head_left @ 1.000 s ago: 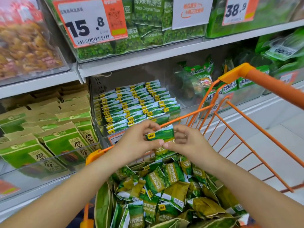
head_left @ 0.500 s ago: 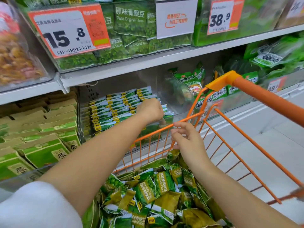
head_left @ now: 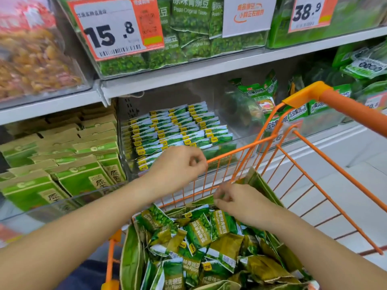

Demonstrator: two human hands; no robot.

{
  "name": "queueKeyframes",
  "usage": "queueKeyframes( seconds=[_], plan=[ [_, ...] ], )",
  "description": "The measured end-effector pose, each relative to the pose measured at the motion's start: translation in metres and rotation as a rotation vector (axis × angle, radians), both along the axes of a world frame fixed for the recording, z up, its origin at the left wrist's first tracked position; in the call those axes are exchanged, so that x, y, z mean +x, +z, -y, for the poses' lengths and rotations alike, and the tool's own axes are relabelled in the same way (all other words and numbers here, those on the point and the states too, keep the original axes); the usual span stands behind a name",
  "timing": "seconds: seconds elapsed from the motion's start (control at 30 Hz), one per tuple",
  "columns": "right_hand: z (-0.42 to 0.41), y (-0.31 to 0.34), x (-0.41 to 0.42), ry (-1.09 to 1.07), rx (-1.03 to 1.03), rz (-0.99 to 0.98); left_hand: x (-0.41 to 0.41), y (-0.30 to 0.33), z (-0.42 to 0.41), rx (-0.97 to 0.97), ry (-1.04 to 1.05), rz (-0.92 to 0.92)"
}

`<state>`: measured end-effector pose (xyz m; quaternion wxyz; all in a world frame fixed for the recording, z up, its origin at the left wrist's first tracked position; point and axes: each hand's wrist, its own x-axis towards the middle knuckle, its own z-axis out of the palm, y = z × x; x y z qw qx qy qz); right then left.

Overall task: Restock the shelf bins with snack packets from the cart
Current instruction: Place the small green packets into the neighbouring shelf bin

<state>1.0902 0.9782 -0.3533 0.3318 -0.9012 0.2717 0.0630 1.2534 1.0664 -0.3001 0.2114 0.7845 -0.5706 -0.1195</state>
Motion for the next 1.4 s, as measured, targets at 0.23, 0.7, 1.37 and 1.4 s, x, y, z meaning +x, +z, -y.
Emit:
queueKeyframes(
  seconds=[0.23, 0.7, 1.37, 1.4],
  plan=[
    [-0.007, -0.007, -0.005, 0.314, -0.243, -0.419, -0.036, -0.049, -0.067, 0.922, -0.57, -0.177],
    [-0.01, -0.009, -0.001, 0.282, -0.207, -0.381, -0.033, -0.068, -0.07, 0.722, -0.591, -0.278],
    [-0.004, -0.009, 0.0, 0.266, -0.083, -0.246, -0.01, -0.069, -0.067, 0.569, -0.391, -0.177],
    [-0.004, -0.009, 0.002, 0.221, 0.019, -0.163, -0.009, -0.066, -0.066, 0.48, -0.32, -0.264]
  ],
)
